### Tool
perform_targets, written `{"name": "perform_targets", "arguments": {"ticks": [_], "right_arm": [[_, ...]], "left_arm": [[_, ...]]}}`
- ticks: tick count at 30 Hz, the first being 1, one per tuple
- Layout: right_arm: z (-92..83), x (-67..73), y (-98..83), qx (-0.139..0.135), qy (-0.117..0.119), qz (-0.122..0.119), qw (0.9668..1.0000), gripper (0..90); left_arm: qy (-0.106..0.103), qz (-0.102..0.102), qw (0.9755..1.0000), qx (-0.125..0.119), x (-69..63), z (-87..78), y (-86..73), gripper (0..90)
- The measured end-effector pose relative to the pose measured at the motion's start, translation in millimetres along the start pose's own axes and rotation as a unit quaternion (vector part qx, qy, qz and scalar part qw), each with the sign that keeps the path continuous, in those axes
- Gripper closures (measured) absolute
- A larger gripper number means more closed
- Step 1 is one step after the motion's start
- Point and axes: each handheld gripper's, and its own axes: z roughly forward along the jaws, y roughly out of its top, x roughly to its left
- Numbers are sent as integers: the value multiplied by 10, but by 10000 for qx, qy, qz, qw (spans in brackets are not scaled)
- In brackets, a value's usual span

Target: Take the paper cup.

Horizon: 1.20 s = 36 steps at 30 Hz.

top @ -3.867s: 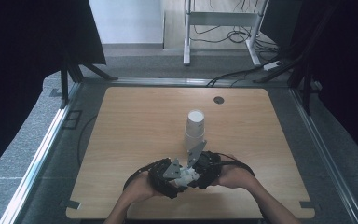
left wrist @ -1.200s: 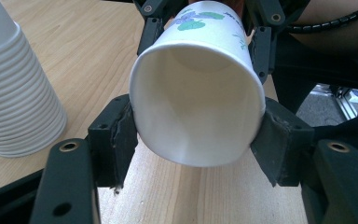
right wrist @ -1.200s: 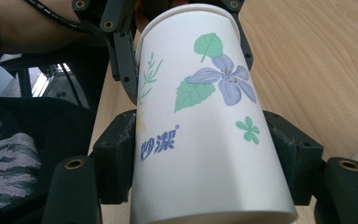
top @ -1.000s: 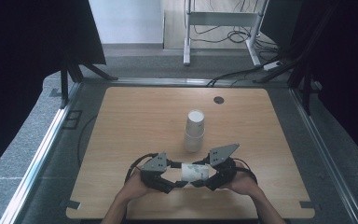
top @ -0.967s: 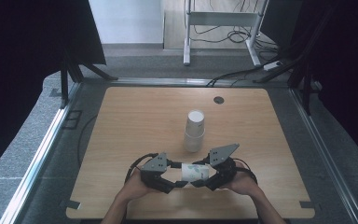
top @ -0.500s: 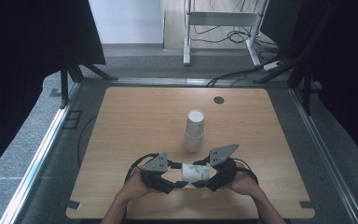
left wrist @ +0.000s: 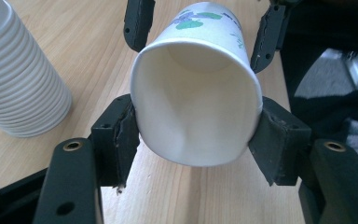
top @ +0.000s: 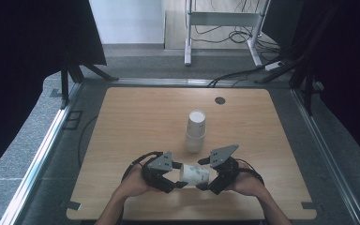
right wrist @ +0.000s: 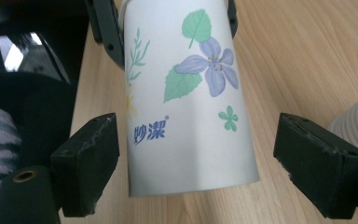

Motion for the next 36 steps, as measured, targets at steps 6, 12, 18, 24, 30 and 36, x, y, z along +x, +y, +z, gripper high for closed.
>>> {"name": "perform_targets", "arguments": {"ticks": [6, 12, 18, 24, 30, 36], "right_arm": [[11, 18, 64, 480, -193, -148, 9986, 148], [78, 39, 145, 904, -205, -323, 9952, 162], [147, 49, 204, 1179, -180, -473, 9917, 186], [202, 43, 228, 1406, -206, -573, 9882, 243], [214, 37, 215, 1448, -65, -485, 9883, 338], [184, 39, 192, 1271, 14, -340, 9913, 364]], "left_arm": [[88, 262, 9975, 646, -6, 1, 187, 368], [130, 494, 9923, 1131, -35, 30, 356, 368], [172, 749, 9854, 1519, -49, 65, 484, 368], [194, 854, 9805, 1760, -75, 113, 546, 366], [208, 909, 9789, 1820, -68, 134, 567, 361], [152, 762, 9837, 1622, -25, 105, 570, 312]]}}
